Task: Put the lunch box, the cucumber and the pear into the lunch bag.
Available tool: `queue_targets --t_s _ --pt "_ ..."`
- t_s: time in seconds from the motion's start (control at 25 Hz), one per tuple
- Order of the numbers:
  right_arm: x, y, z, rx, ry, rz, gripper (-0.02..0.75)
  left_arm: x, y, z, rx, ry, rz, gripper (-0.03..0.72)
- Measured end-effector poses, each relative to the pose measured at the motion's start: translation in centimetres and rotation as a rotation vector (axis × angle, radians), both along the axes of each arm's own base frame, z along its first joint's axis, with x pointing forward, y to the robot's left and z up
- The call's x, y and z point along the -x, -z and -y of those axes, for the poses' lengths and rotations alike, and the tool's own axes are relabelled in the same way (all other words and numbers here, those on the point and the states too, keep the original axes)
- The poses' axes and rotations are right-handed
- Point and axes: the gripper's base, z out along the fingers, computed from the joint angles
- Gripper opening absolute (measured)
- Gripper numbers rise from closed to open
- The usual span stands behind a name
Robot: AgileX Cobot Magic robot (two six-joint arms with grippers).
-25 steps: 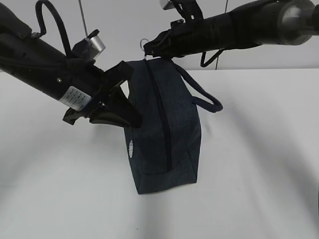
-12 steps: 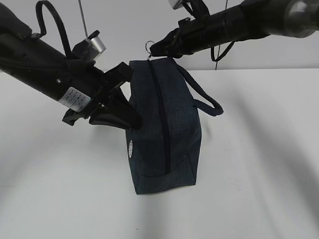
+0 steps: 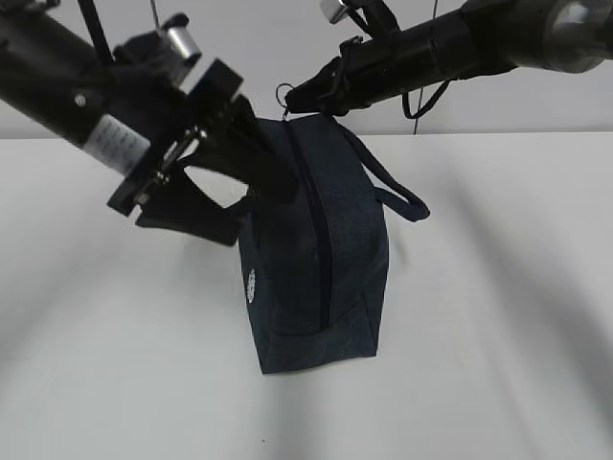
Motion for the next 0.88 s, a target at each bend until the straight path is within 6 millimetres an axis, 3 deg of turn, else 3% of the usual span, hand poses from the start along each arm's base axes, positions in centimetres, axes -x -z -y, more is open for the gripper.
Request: queue_targets --t_s 0.2,0.32,0.4,0.64,0.88 --pt "-0.1 0.2 -0.1 -0.01 -0.001 -0.008 -0.016 -0.4 -5.1 -1.2 0.068 -0.206 0.141 0.525" --pt "-0.1 0.2 -0.1 -0.019 0.0 -0.008 -0.016 -1.6 -6.3 -1.8 0.085 -0.335 0.203 0.491" --pt "-0.2 0.3 -0.1 -0.022 0.001 -0.011 -0.016 -2.8 -5.9 -2.1 0.062 -0.377 0.225 0.474" --pt "-0.2 0.2 -0.2 -0.032 0.002 -0.014 -0.016 -7.2 -1.6 -2.3 -0.042 -0.444 0.224 0.462" --pt "-0.2 0.2 -0.2 -0.034 0.001 -0.013 -0.016 -11.0 0.6 -2.2 -0.056 -0.5 0.232 0.461"
